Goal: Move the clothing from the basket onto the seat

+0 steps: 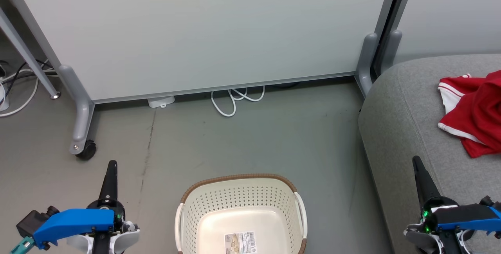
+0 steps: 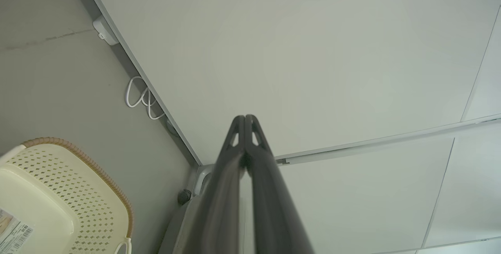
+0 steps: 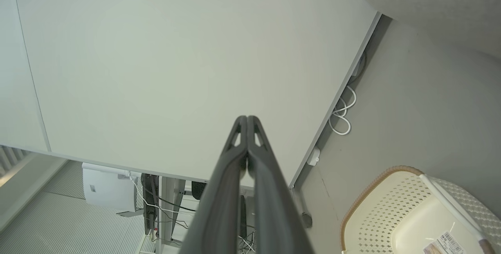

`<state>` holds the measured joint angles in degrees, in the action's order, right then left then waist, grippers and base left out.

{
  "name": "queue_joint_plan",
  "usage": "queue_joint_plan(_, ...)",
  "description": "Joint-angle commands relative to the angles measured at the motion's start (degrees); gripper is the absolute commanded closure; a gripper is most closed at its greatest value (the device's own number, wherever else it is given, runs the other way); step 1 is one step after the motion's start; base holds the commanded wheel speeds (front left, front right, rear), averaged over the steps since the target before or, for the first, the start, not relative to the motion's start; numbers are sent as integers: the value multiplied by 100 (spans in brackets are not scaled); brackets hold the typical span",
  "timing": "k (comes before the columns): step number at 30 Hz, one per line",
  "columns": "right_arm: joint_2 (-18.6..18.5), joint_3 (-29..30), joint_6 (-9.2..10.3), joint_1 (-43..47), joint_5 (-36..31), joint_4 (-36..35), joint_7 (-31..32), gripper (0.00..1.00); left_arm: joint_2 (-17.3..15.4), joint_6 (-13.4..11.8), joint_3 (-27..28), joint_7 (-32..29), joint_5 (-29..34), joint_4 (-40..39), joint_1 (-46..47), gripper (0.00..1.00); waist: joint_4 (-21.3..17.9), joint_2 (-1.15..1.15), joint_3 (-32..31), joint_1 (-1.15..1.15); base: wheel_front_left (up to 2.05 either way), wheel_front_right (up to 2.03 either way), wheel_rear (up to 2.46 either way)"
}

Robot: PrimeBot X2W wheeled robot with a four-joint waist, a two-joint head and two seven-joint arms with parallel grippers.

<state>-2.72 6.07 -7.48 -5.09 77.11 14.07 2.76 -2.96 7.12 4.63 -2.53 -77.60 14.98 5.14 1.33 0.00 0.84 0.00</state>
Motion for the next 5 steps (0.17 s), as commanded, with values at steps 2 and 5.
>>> queue_joint_plan(2, -24, 21, -2, -96, 187, -32, 55, 100, -20, 49, 37, -53, -177, -59, 120, 100, -9, 0, -5, 0, 0, 0, 0)
queue_joint_plan(5, -25, 25, -2, -105, 332, -29, 86, 100, -19, 51, 55, -94, -320, -64, 125, 100, -21, 0, -11, 0, 0, 0, 0)
